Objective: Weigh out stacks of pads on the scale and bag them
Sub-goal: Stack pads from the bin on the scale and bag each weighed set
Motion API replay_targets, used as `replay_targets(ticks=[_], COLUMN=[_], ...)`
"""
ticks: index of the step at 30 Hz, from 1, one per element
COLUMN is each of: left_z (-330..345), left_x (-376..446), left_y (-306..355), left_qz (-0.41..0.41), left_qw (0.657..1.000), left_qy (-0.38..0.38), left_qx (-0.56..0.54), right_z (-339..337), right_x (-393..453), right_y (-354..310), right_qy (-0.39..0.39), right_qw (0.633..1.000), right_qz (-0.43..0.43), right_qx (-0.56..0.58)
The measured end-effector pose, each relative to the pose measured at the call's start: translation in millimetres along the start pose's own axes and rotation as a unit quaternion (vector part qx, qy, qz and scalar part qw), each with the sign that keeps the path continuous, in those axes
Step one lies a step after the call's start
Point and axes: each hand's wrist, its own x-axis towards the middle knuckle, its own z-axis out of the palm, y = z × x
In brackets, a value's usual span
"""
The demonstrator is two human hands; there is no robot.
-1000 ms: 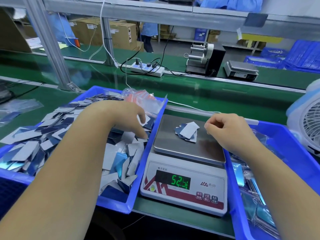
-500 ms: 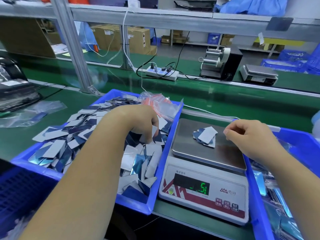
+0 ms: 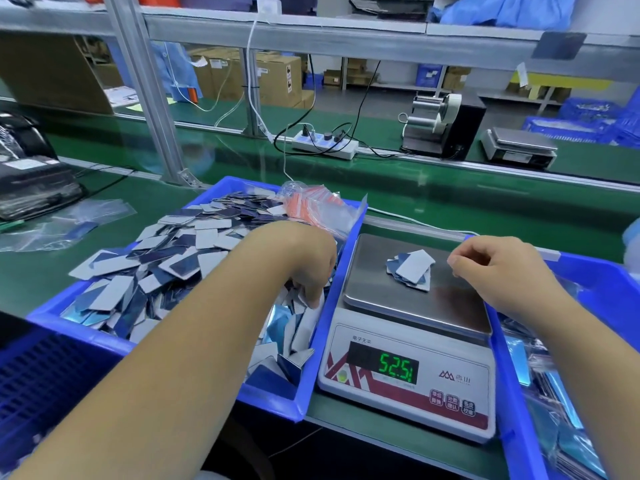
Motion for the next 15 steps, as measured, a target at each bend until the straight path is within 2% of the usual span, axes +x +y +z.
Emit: replay_targets(ticks=[4,7,10,12,15], left_z=[-7,-13,-24,-31,-32], left_x=[-1,-6,-10,-8,0], left_y=[3,-2,-2,8,39], left_qz=[0.018,0.01,-0.002,0.017,0.087], left_qw=[1.0,0.998,0.983,0.964,0.933], left_qy=[0.015,0.056,0.165,0.221,0.239], left_qx=[0.019,0.004,-0.076,-0.146,-0.253], right_z=[-1,-1,-1,-2,-4], right_x=[0,0,1,2,2], right_y=[0,-1,-2,-1,0], right_qy=[0.0,-0.001,-0.001,0.002,0.006], right_qw=[1.0,1.0,1.0,1.0,1.0], right_qz=[0.002,0.004,0.005,0.004,0.004], right_qx=[0.0,0.002,0.003,0.003,0.014])
